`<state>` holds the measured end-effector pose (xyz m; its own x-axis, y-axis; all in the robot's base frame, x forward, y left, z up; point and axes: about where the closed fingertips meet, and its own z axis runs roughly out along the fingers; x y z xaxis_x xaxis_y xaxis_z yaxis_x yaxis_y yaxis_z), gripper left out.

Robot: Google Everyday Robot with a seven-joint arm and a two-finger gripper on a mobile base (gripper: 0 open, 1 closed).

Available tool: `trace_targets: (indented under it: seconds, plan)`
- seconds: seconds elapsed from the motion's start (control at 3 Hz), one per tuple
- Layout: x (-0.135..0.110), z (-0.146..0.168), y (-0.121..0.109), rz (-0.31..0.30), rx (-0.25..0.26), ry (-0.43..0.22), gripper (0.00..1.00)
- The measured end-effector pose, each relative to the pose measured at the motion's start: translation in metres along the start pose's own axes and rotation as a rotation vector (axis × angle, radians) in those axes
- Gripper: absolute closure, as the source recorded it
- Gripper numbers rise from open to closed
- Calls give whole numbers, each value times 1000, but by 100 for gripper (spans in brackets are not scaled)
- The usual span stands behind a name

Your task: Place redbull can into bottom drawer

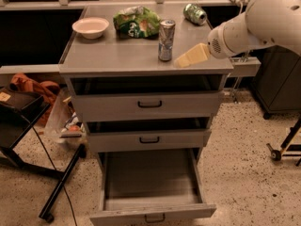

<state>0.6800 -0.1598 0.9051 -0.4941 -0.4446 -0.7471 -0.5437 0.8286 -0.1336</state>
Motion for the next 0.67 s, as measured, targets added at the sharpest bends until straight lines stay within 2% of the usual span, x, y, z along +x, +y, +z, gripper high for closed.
trace_targets:
  seconds: [0.33, 0.67]
  plan:
    - [-15, 29, -4, 70, 12, -56, 0]
    - [-33, 53, 2, 119, -28, -114, 0]
